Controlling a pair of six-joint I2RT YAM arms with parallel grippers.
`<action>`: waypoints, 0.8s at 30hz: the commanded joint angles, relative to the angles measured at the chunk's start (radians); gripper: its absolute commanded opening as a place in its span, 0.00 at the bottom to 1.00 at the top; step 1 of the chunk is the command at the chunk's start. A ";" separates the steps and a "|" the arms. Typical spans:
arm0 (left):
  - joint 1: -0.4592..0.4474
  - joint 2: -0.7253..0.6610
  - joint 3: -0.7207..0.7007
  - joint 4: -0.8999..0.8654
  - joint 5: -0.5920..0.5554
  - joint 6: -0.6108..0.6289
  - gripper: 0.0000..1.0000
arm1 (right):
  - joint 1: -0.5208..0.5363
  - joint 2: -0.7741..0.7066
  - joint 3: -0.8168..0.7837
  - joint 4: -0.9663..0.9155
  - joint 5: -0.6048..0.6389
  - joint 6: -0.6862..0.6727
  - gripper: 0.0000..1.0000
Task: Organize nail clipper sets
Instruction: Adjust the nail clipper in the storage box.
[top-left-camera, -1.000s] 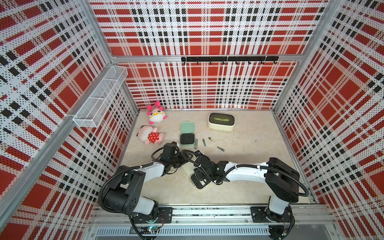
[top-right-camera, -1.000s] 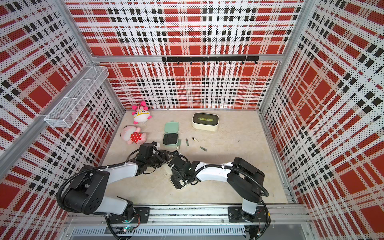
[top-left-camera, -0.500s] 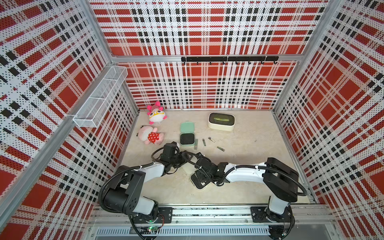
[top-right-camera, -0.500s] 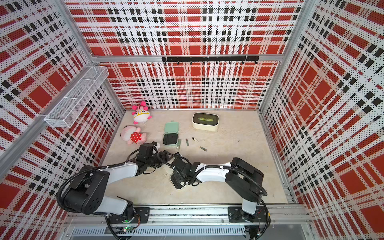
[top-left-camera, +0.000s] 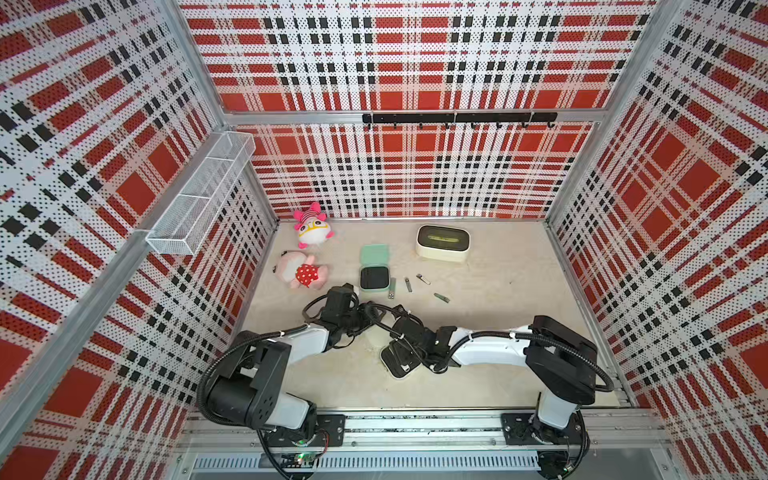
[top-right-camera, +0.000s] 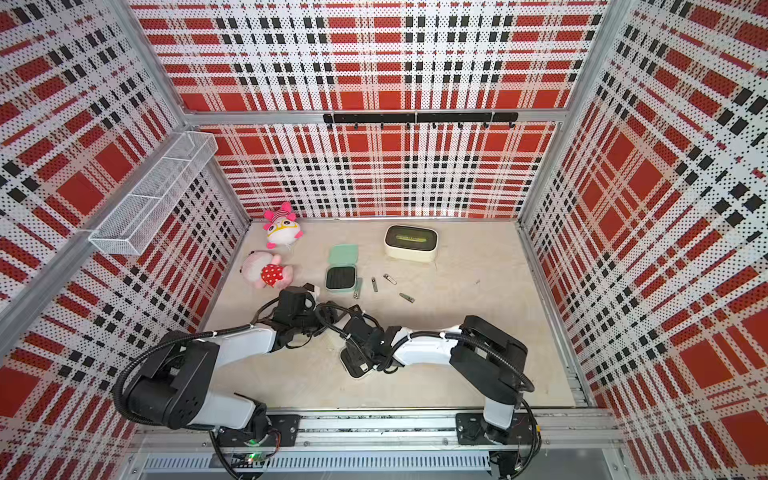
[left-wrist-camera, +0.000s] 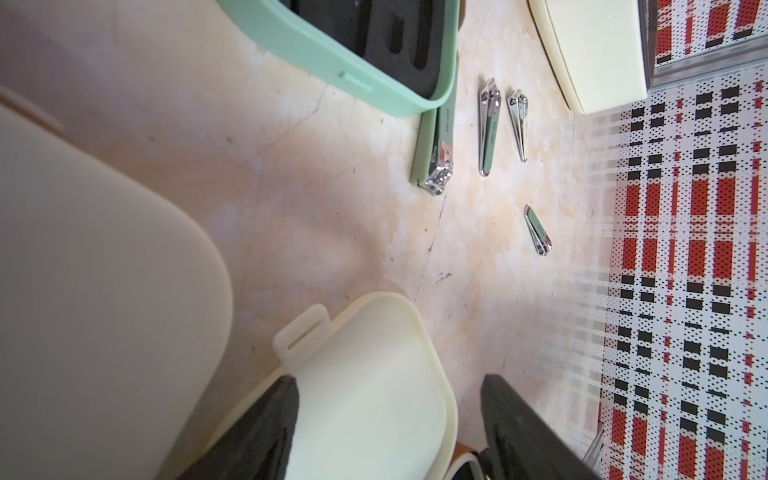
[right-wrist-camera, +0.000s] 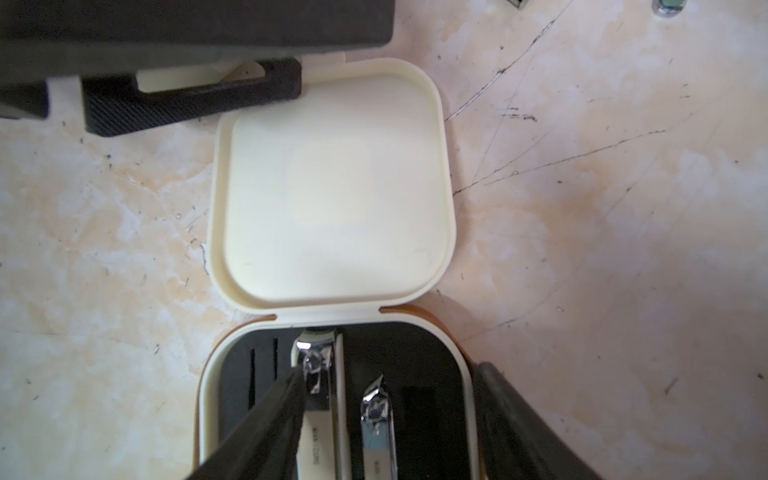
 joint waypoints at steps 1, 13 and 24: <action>0.002 -0.005 0.016 -0.028 0.000 0.012 0.74 | 0.015 0.067 -0.031 -0.096 0.009 0.017 0.67; 0.007 -0.023 0.012 -0.030 0.014 0.015 0.75 | 0.026 0.062 -0.047 -0.117 0.029 0.060 0.68; 0.021 -0.092 0.111 -0.136 0.038 0.059 0.75 | 0.018 0.034 0.209 -0.212 0.116 -0.007 0.72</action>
